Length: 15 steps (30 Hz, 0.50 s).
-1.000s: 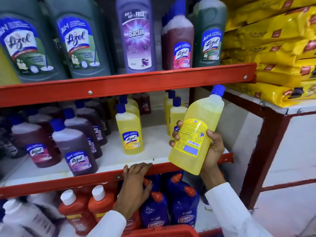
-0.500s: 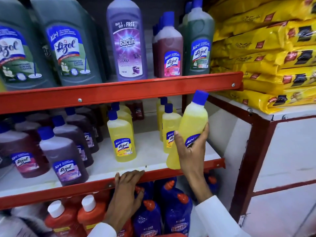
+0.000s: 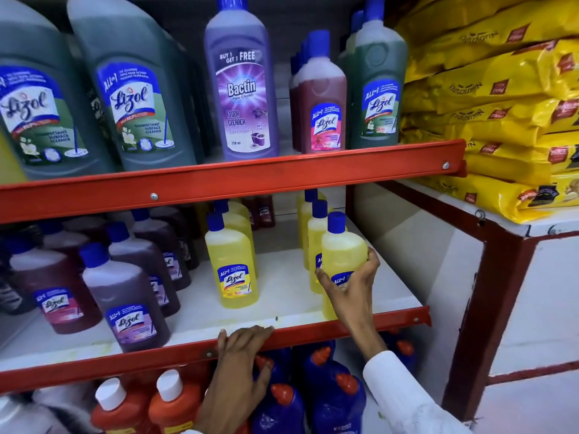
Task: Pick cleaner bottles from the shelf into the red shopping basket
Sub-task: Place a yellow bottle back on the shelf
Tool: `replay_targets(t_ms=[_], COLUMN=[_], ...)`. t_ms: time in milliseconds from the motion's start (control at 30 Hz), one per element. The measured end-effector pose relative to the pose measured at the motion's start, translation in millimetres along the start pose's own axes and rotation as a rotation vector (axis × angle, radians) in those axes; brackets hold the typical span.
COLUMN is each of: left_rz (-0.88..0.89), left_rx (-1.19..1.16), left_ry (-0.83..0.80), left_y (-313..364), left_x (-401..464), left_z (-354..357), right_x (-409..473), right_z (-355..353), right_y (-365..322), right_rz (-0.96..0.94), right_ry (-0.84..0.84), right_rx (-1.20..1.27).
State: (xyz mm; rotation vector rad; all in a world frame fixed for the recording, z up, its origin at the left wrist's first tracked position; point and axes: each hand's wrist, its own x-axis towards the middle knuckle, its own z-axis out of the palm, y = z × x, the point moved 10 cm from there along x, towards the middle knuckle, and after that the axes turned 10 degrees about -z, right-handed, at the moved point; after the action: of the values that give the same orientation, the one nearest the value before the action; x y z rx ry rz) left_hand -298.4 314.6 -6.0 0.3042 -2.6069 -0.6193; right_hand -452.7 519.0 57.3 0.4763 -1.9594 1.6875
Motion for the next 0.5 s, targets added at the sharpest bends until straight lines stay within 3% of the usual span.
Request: replay_targets(t_ms=[500], left_rz=[-0.019], left_rx=[0.026], left_ry=[0.009], left_y=[5], left_x=[-5], left_z=[-6], right_x=[8], right_z=[4], right_y=[9], right_rz=[0.005], right_ry=[-0.083], right_rx=[0.006])
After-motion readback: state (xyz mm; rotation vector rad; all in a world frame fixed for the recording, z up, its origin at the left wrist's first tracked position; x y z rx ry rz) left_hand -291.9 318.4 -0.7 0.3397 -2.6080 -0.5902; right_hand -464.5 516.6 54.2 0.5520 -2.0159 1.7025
